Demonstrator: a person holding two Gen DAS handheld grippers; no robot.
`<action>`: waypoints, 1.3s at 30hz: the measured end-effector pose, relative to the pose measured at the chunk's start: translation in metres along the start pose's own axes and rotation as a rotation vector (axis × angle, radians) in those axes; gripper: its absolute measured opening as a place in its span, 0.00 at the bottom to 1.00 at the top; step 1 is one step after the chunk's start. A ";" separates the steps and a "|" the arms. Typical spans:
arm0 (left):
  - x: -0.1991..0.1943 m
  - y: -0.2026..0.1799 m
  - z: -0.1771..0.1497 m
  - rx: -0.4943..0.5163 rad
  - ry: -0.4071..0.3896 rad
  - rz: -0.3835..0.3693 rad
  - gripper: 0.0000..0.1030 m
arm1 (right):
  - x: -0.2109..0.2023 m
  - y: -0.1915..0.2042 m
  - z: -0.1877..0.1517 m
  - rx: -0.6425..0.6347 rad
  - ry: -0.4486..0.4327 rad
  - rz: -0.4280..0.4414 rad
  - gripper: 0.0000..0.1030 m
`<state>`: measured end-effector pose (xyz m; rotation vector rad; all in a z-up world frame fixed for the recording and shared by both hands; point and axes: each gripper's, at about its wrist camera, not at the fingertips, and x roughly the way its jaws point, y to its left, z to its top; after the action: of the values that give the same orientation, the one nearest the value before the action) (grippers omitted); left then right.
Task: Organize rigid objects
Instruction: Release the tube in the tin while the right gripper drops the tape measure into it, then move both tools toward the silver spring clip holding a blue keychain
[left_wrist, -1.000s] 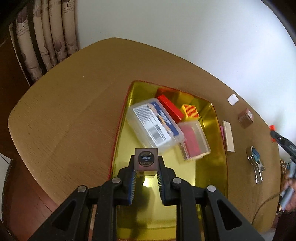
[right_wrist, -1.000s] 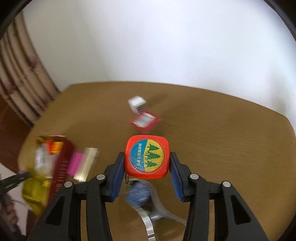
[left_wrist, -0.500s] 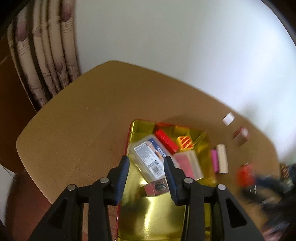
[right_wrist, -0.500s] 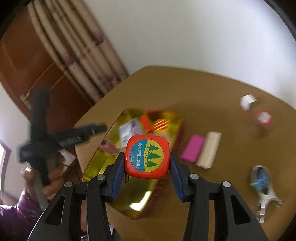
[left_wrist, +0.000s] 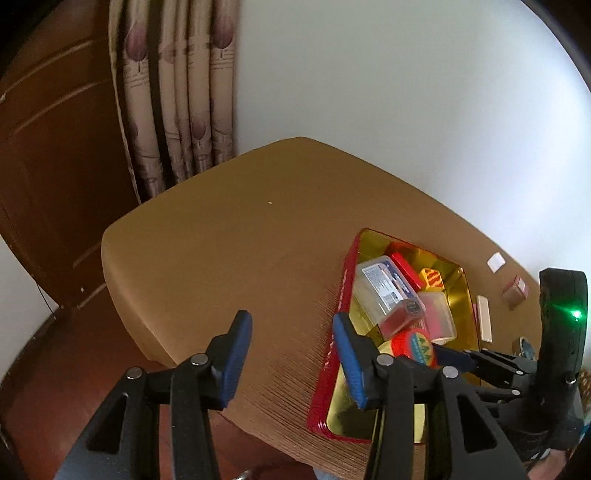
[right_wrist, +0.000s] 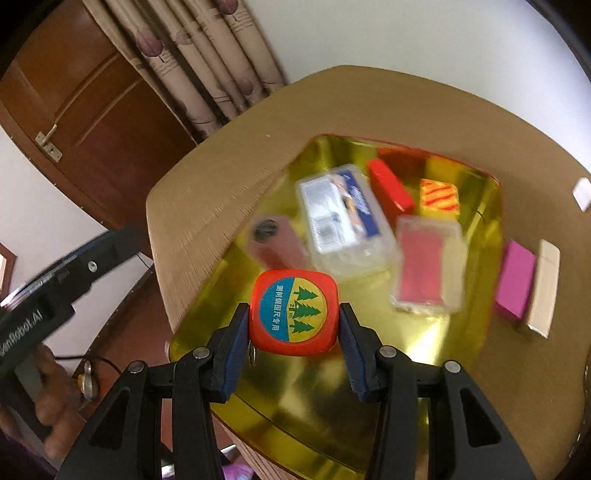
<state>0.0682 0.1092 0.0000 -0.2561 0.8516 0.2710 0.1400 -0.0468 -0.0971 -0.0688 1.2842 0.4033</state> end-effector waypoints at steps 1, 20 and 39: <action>0.000 0.002 0.000 -0.006 -0.002 -0.003 0.45 | 0.003 0.000 0.006 0.003 -0.005 -0.003 0.42; 0.024 -0.006 -0.011 0.047 0.091 -0.022 0.45 | 0.021 -0.014 -0.005 0.008 0.026 -0.112 0.42; 0.037 -0.020 -0.025 0.118 0.119 -0.039 0.46 | -0.069 -0.045 -0.056 0.102 -0.272 -0.194 0.71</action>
<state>0.0803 0.0869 -0.0416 -0.1801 0.9760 0.1695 0.0883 -0.1216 -0.0564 -0.0496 1.0169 0.1730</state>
